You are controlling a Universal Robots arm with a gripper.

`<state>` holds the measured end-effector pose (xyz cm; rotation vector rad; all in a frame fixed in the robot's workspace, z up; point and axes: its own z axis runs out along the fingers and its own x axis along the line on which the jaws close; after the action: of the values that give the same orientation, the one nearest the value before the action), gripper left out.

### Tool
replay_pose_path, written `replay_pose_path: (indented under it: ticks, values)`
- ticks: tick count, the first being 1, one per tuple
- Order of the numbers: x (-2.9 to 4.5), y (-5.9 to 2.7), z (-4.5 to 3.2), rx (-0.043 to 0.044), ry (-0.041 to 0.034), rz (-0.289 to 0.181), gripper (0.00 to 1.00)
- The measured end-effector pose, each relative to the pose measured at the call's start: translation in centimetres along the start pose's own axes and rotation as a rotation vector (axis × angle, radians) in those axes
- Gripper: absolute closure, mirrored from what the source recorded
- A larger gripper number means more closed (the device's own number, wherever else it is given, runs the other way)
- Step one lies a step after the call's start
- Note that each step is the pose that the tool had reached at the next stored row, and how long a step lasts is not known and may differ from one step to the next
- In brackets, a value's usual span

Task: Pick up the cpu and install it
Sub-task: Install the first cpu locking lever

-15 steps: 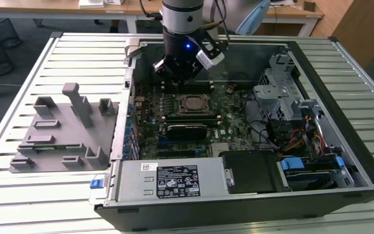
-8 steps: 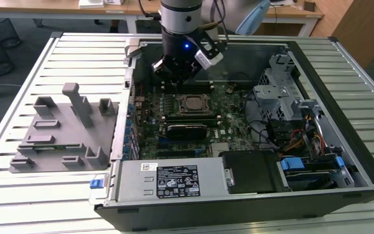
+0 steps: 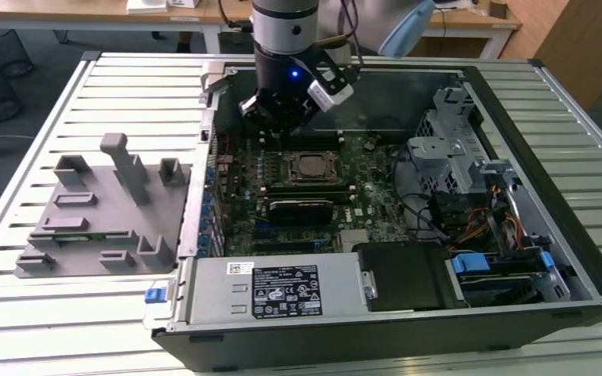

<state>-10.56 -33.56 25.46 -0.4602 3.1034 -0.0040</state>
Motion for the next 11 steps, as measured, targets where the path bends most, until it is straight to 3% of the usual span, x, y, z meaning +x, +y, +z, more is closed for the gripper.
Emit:
replay_pose_path:
  ticks: [2,7,11]
  values:
    - [0.36,0.18,0.01,0.0001,-0.0012,0.002,0.89]
    - [0.37,1.09,0.02,0.0005,-0.0016,0.005,0.89]
    - [0.76,1.34,0.04,0.0014,-0.0064,0.025,0.89]
